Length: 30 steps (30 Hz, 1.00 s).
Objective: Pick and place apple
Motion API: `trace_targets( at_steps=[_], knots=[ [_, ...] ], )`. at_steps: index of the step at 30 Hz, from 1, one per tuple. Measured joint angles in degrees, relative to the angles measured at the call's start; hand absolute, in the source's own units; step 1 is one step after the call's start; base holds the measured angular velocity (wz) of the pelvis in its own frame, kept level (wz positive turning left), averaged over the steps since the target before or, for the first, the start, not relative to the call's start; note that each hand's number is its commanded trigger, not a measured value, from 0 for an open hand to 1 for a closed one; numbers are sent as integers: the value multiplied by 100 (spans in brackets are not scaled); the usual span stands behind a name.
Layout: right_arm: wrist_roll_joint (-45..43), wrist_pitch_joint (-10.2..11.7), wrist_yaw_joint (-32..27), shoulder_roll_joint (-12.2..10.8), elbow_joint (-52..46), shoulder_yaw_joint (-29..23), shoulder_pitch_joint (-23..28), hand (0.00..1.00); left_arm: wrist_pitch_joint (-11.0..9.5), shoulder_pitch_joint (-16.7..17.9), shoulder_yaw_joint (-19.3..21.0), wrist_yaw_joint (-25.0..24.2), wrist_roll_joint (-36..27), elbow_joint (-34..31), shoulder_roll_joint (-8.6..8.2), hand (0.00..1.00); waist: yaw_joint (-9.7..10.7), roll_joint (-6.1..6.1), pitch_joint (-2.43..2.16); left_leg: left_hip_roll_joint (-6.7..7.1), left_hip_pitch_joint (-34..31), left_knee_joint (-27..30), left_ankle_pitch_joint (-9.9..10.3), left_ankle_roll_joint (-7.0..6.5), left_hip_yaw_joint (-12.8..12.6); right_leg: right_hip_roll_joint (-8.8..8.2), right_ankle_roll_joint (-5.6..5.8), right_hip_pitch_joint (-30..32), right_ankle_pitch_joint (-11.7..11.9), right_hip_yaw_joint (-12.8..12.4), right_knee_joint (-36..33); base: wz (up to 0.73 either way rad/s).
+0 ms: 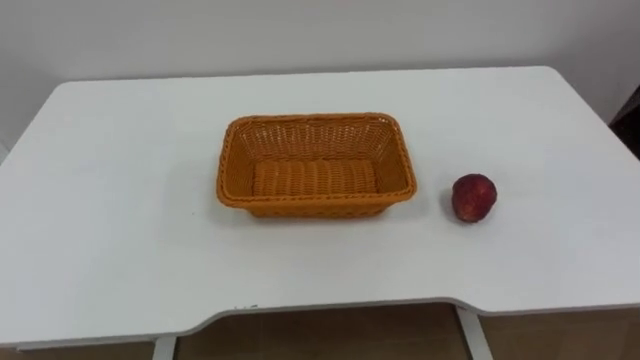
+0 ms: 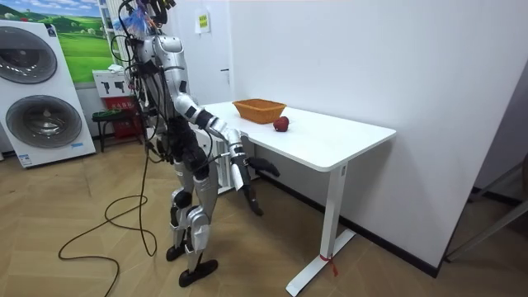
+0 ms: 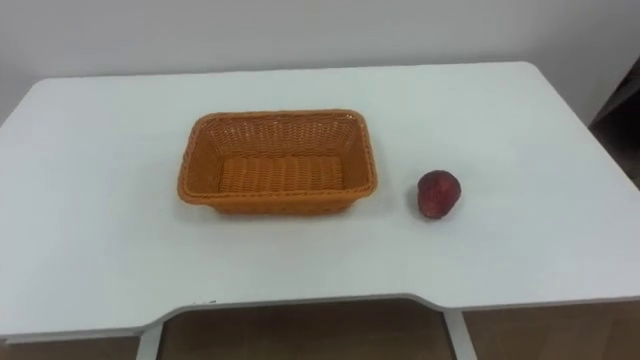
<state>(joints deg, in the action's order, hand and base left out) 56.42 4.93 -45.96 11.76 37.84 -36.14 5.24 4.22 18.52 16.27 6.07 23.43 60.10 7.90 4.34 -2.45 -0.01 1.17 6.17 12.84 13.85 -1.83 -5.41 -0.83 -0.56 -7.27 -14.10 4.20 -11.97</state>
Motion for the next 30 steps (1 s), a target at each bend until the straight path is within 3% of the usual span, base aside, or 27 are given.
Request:
trace_targets(
  at_steps=[7, 12, 15, 17, 21, 30],
  knots=[
    [-2410, 292, -1203, 44, -1570, 168, -202, 0, -16, -21, -159, -2, 86, -44, 34, 0, -132, -8, 17, 3, -158, -53, -6, -8, -9, 7, 12, 166, 42, 1, 10, -2],
    [-3571, 390, -1319, 154, -2496, 608, -207, 0, -69, -45, -329, -5, 124, -100, 35, 0, -285, 18, 14, 2, -227, -71, -6, -8, -6, 9, 11, 238, 44, 0, 15, 0],
    [-3988, 385, -1143, 207, -2756, 1000, -206, 0, -69, -33, -486, -4, 116, -130, 69, 0, -333, 44, 18, 1, -189, -107, -7, -7, -4, 10, 11, 217, 47, 6, 31, 0],
    [-4327, 384, -931, 207, -2773, 1288, -205, 0, -74, -25, -593, -8, 121, -185, 71, 0, -342, 13, 49, 1, -145, -117, -7, -7, -2, 9, 11, 179, 47, 15, 34, 0],
    [-4663, 377, -280, 212, -2772, 1912, -199, 0, -121, -168, -604, -31, 124, -200, 94, 0, -369, -18, 63, -11, -136, -115, -8, -5, 3, 12, 4, 161, 54, 28, 39, 0],
    [-4812, 363, 1179, 210, -2682, 2477, -39, 0, -178, -205, -782, -180, 122, -263, 104, 0, -446, -23, 50, -26, -140, -106, -9, -5, 3, 16, -3, 140, 83, 55, 56, 0]
  ],
)
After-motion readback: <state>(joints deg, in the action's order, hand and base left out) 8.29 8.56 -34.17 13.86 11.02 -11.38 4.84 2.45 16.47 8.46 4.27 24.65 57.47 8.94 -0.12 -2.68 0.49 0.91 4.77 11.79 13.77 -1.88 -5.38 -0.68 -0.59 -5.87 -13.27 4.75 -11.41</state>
